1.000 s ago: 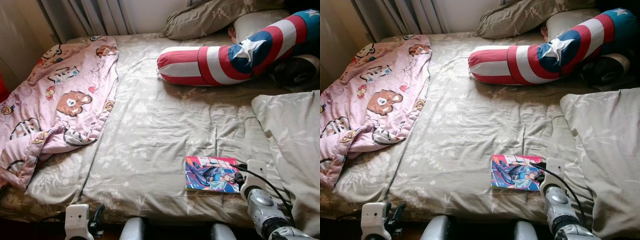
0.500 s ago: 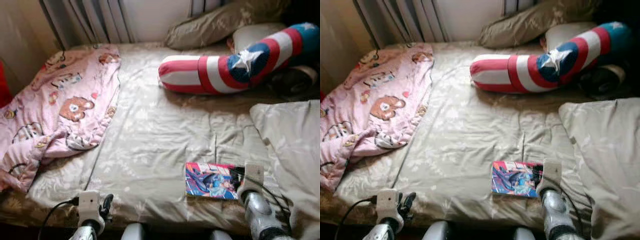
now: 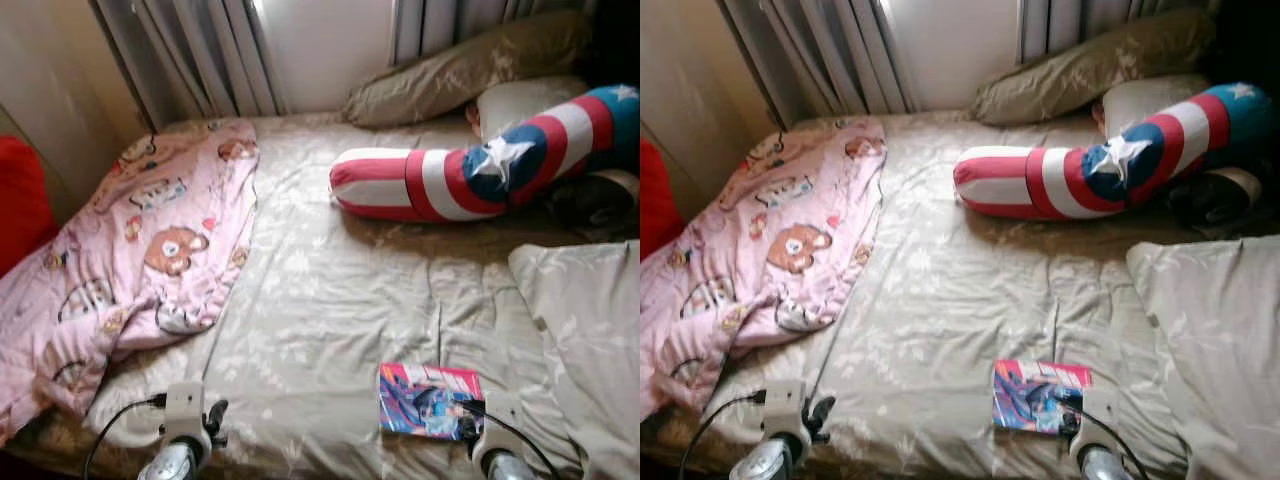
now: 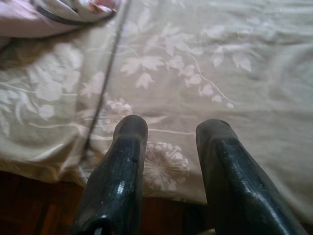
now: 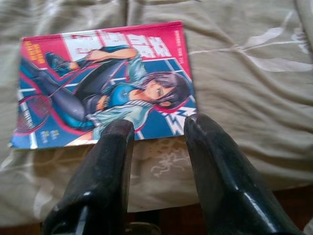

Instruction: Clean up the room

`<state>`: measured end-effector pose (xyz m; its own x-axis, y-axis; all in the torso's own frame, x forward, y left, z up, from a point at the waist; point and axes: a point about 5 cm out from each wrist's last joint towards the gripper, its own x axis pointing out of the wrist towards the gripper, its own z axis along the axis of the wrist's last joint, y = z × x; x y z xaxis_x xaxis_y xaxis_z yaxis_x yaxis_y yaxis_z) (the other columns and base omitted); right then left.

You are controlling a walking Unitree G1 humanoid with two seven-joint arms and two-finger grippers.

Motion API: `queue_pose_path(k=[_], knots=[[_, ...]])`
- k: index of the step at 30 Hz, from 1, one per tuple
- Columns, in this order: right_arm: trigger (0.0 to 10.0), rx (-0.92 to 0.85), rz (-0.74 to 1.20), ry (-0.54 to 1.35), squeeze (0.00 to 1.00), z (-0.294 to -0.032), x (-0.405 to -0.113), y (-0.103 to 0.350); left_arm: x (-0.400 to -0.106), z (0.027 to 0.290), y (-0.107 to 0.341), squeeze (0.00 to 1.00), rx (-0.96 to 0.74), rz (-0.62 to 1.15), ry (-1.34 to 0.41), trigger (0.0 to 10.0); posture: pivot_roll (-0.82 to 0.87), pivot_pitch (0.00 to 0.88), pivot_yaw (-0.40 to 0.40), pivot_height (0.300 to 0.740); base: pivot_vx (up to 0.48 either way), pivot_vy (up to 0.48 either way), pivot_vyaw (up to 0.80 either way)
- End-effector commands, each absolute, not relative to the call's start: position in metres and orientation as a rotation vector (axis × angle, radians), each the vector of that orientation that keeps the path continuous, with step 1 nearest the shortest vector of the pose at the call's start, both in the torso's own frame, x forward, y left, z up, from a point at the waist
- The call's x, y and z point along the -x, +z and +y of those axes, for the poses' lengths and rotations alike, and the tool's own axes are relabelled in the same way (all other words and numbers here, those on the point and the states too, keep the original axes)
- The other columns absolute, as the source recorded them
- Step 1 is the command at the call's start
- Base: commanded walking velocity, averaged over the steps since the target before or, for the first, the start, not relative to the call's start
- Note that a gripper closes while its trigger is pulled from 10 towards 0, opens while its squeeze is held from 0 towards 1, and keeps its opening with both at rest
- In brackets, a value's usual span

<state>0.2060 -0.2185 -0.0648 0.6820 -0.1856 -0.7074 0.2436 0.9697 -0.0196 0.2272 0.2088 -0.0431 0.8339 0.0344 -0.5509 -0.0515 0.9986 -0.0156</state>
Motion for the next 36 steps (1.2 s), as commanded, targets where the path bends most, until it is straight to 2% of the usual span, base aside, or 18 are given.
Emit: queue_pose_path(k=[1,9,18,27,36], knots=[[10.0,-0.137,0.834,-0.255,0.00,-0.212,-0.196,-0.073,-0.215,0.213,-0.054,0.00,0.011,0.667,0.055,10.0,0.01,0.000,0.110,0.740,0.000,0.000,0.00],[10.0,-0.191,0.872,-0.263,0.00,-0.207,-0.189,-0.077,-0.202,0.205,-0.067,0.00,0.022,0.765,0.069,10.0,0.01,0.000,0.094,0.740,0.000,0.000,0.00],[10.0,-0.141,0.907,-0.200,0.00,-0.200,-0.185,-0.081,-0.196,0.205,-0.071,0.00,0.029,0.794,0.080,10.0,0.01,0.000,0.086,0.740,0.000,0.000,0.00],[10.0,-0.123,0.933,-0.192,0.00,-0.202,-0.174,-0.086,-0.181,0.210,-0.078,0.00,0.026,0.843,0.112,10.0,-0.01,0.000,0.083,0.740,0.000,0.000,0.80],[10.0,-0.134,0.952,-0.190,0.00,-0.204,-0.169,-0.088,-0.178,0.212,-0.080,0.00,0.009,0.868,0.127,10.0,0.00,0.000,0.071,0.740,0.000,0.000,0.00]])
